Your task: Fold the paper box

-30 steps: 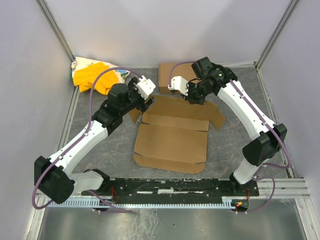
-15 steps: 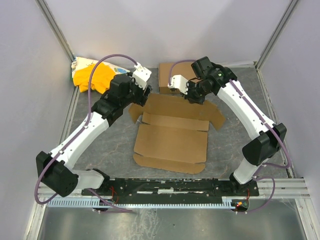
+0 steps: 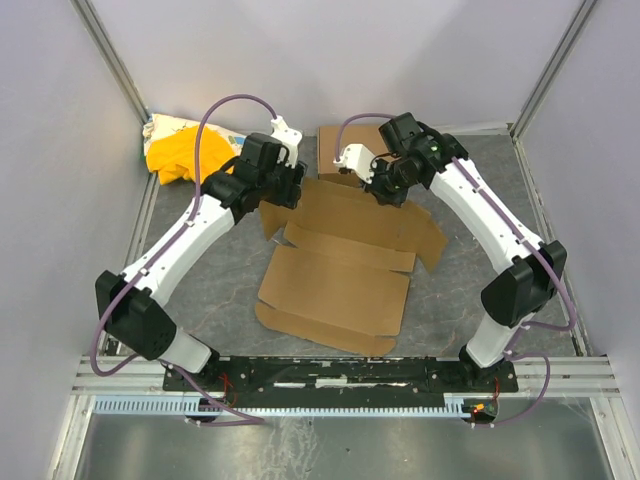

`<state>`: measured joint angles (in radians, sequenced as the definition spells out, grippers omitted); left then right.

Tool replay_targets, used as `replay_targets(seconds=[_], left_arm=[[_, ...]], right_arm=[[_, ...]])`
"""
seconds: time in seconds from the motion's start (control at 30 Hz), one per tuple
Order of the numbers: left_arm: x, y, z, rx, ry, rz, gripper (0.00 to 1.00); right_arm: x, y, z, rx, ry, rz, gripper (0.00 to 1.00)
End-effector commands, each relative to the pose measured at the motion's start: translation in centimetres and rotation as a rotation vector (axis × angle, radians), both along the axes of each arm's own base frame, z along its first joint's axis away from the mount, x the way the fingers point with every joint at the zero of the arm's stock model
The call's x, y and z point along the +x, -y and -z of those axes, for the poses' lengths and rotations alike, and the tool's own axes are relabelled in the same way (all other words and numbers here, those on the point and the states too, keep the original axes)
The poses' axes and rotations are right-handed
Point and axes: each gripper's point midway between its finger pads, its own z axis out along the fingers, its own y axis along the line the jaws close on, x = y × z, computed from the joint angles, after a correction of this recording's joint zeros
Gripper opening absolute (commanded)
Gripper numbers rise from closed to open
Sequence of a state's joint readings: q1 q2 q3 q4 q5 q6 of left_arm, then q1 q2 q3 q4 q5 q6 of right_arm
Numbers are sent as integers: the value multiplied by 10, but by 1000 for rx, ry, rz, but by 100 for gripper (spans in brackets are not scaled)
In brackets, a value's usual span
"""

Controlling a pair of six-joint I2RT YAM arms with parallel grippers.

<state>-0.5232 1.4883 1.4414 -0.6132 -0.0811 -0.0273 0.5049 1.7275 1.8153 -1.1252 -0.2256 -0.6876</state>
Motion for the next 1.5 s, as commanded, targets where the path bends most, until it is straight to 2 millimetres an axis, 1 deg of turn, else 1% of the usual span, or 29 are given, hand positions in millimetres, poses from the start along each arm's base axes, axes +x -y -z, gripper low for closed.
replay_targets(seconds=[0.0, 0.07, 0.13, 0.17, 0.27, 0.3, 0.33, 0.47, 0.57, 0.7, 0.73, 0.83, 0.9, 1.0, 1.03, 1.07, 1.1, 1.13, 1.17, 1.23, 1.33, 1.47], left_arm=[[0, -8, -16, -23, 1, -87, 65], [1, -10, -20, -31, 15, -97, 63], [3, -9, -18, -40, 3, -116, 55], [4, -9, -17, -47, -5, -136, 49], [5, -8, -8, -62, -50, -180, 16], [4, -4, -5, -82, -69, -181, 9], [3, -1, -3, -101, -84, -176, 4], [-2, 15, 5, -172, -138, -145, 3], [-3, 17, 11, -184, -155, -153, 3], [-2, 8, 17, -155, -150, -196, 3], [-2, 4, 17, -150, -145, -209, 3], [-1, -2, 17, -140, -141, -233, 3], [0, -6, 17, -133, -141, -247, 3], [0, -10, 16, -130, -140, -255, 3], [0, -10, 15, -130, -139, -257, 3], [-1, -11, 13, -131, -138, -257, 3], [-1, -11, 12, -134, -136, -259, 3], [-1, -11, 10, -138, -134, -257, 3], [-2, -11, 9, -140, -133, -253, 3], [-1, -11, 7, -141, -132, -252, 3], [-1, -10, 6, -140, -130, -246, 3], [-2, -10, 5, -141, -131, -241, 3]], right_arm=[[9, -8, -19, 52, 57, 24, 2], [9, -8, -18, 54, 54, 25, 2], [10, -9, -18, 59, 54, 32, 2], [11, -9, -19, 63, 53, 37, 2], [11, -11, -19, 74, 45, 62, 2], [11, -11, -19, 79, 43, 69, 2], [12, -12, -19, 81, 40, 77, 2], [15, -14, -19, 100, 38, 128, 4], [15, -15, -17, 106, 22, 152, 7], [23, -11, -18, 101, 43, 225, 26], [28, -8, -20, 104, 59, 266, 36], [46, 5, -36, 119, 140, 444, 40], [53, 17, -47, 124, 187, 544, 42], [46, 28, -56, 153, 208, 631, 46], [42, 34, -57, 156, 215, 668, 52], [38, 40, -58, 159, 219, 703, 54], [32, 43, -57, 166, 217, 717, 54], [27, 47, -56, 173, 221, 734, 62], [24, 51, -54, 182, 231, 751, 66], [23, 60, -51, 198, 266, 782, 70], [25, 70, -45, 216, 274, 819, 72], [35, 80, -37, 217, 271, 857, 71]])
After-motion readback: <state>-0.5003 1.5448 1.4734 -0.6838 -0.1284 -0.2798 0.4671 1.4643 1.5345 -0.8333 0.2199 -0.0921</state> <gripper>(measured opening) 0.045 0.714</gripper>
